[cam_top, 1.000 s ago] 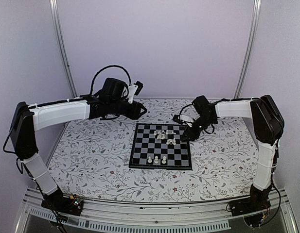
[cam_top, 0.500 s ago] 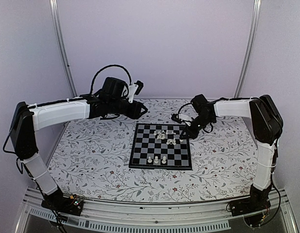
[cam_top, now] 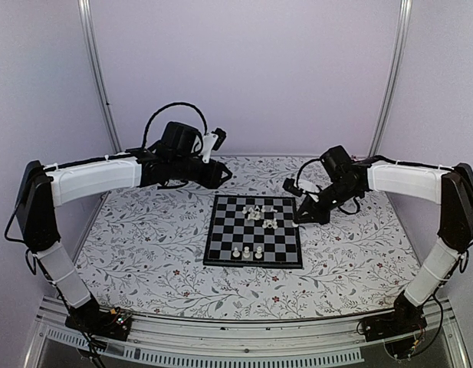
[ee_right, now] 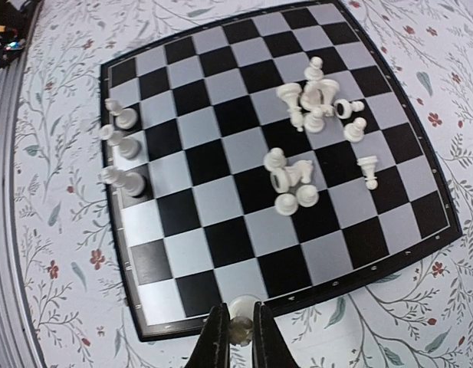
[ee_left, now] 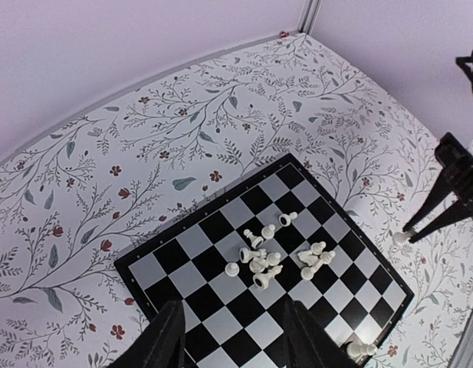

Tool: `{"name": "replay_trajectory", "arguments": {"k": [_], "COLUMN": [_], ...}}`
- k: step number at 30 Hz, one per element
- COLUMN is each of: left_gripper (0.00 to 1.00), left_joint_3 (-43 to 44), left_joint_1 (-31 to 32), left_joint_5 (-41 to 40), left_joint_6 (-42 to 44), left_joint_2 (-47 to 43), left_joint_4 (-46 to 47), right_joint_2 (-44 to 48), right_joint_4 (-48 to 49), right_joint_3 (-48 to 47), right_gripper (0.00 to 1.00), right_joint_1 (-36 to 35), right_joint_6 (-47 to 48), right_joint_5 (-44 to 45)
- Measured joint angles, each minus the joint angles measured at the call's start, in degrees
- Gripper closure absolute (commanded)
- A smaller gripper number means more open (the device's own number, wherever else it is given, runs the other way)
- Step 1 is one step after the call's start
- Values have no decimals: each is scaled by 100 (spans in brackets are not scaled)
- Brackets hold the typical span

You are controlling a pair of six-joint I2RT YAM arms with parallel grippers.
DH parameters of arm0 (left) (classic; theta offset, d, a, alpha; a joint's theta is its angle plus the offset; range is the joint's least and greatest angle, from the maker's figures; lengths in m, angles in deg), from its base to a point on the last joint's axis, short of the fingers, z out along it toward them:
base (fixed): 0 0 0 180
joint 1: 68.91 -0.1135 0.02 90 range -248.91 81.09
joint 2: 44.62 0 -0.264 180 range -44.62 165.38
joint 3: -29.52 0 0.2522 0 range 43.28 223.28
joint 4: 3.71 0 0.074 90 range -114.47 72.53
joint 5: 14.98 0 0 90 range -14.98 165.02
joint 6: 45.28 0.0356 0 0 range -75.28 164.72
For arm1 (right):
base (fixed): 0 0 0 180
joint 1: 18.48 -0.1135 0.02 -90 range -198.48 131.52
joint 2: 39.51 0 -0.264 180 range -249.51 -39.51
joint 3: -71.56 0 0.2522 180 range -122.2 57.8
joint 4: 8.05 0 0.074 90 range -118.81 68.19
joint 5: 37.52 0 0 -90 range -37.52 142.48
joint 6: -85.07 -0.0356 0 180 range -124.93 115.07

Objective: Set up the chess pieces on the board
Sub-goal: Pick up the chess piece from the chessboard, then place the chess piece on the chessboard.

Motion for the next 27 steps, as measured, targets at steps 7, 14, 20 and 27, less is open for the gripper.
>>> {"name": "replay_trajectory", "arguments": {"k": [7,14,20,27], "left_gripper": [53,54,54,53], "left_joint_3": [61,61,61,70], "left_joint_1": [0,0,0,0], "left_joint_5": [-48,-136,-153,-149], "left_joint_6": [48,96,103,120], "left_joint_2": [0,0,0,0], "left_joint_4": [-26,-50,-98,-146], "right_joint_2": [485,485,476,409], "right_joint_4": [42,122,330,496], "right_joint_3": [1003,1388,1388,1388], "right_gripper": [99,99,99,99], "right_joint_1": [-474,-1043,-1084,-1084], "right_joint_6": [216,343,348,302], "right_joint_5": [-280,-61,214,433]}}
